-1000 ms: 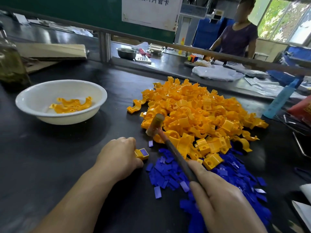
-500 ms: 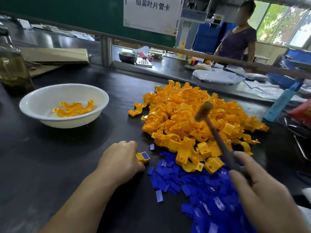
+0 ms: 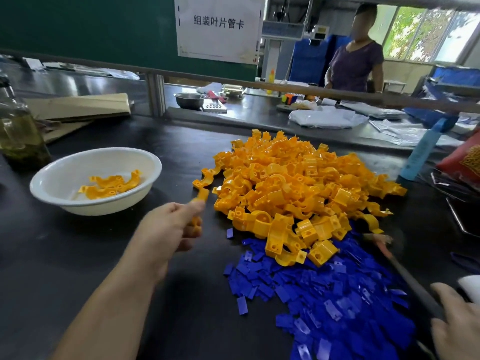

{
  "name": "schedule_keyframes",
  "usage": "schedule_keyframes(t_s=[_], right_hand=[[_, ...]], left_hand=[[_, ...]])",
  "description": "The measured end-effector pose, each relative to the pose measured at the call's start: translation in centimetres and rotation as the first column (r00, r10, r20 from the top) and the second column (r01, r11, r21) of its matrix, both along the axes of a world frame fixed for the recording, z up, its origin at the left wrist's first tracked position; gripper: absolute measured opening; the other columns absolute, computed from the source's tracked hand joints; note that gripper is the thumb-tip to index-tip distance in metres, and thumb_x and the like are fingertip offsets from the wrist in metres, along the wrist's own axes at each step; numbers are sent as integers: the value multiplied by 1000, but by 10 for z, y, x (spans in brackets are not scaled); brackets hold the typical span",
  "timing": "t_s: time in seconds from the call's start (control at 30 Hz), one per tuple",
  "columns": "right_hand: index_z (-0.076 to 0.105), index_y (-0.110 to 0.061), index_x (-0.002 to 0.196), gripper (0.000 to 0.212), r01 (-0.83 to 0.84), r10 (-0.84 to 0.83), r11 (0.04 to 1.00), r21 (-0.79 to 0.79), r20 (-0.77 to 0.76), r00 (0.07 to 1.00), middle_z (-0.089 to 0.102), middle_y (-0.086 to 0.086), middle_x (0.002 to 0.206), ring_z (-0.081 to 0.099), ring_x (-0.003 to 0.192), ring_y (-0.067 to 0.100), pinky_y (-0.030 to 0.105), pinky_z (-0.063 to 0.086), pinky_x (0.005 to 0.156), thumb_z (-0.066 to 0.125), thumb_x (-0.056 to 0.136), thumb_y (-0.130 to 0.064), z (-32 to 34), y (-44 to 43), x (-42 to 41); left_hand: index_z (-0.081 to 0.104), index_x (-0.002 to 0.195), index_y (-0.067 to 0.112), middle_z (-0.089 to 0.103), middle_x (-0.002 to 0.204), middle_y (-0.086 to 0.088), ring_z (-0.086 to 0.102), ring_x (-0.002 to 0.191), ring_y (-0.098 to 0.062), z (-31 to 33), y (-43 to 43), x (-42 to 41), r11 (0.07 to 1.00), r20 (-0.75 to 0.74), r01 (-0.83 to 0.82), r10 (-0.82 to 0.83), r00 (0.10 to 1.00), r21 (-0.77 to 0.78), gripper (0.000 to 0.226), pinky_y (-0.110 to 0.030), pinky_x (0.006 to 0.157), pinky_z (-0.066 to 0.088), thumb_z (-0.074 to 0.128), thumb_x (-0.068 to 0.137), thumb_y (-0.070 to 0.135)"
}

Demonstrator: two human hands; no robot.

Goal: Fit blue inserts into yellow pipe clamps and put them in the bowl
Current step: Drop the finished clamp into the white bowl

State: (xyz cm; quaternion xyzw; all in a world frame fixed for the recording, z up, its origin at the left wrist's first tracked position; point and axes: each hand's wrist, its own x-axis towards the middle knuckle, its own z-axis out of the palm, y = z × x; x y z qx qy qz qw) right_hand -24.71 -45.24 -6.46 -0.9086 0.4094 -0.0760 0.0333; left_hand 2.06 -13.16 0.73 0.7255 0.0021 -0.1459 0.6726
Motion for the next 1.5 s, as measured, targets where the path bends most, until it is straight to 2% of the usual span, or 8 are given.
schedule_keyframes(t_s=[0.07,0.2,0.4,0.47,0.67,1.03,1.27,1.5], right_hand=[[66,8,93,60,-44,42,995,-94,-20,999,55,22,54,57,51,40,57,51,58,79,35,11,-2,-11,-1],[70,-7,87,48,-73,76,993,-90,31,997,59,15,64,59,54,37,51,53,57,90,43,-9,25,5,18],[27,-46,138,51,-426,423,901,-84,-58,904,45,-19,131,43,118,1,22,42,97,39,91,-60,87,72,73],[27,-46,138,50,-502,502,860,-91,-26,864,43,-18,131,42,118,3,23,41,96,40,91,-58,89,90,92],[37,-38,135,41,-577,576,810,-105,-42,816,45,-4,126,44,111,16,28,46,86,47,95,-37,57,111,128],[58,-33,111,22,-562,535,826,-38,366,761,65,-11,94,59,83,5,23,50,71,43,96,-42,47,88,112],[63,-32,84,26,-684,259,601,413,709,656,58,3,56,48,44,7,19,41,43,42,97,-40,58,100,109],[62,-31,85,24,-765,372,457,454,684,628,59,-5,55,51,47,3,14,42,49,43,99,-34,60,111,108]], left_hand=[[66,80,16,69,69,-1,66,55,-11,14,9,15,917,-126,-159,121,985,-365,34,-20,45,50,66,86,50],[60,89,11,66,82,-5,67,63,-12,37,29,57,740,-281,-282,131,951,-611,40,-17,48,52,53,94,50],[23,147,-3,53,112,-22,62,103,-28,51,38,97,544,-306,-335,147,941,-769,76,-30,82,56,45,99,52],[10,151,-4,55,109,-22,63,103,-28,50,34,86,574,-266,-301,148,953,-761,80,-31,83,55,44,100,47],[67,101,9,75,92,-8,71,72,-14,28,-24,-1,938,-5,156,-166,986,-309,19,-25,56,56,59,95,25],[67,105,35,74,94,12,71,82,-4,-13,-61,-48,932,199,353,-362,911,81,18,-19,65,53,69,89,30],[69,114,15,75,107,-9,72,85,-18,-21,-68,-52,834,-19,450,-480,877,-320,50,-25,64,57,70,71,41],[65,112,-2,69,100,-21,64,78,-28,-20,-68,-55,743,19,465,-521,853,-481,44,-39,76,54,67,85,32]])
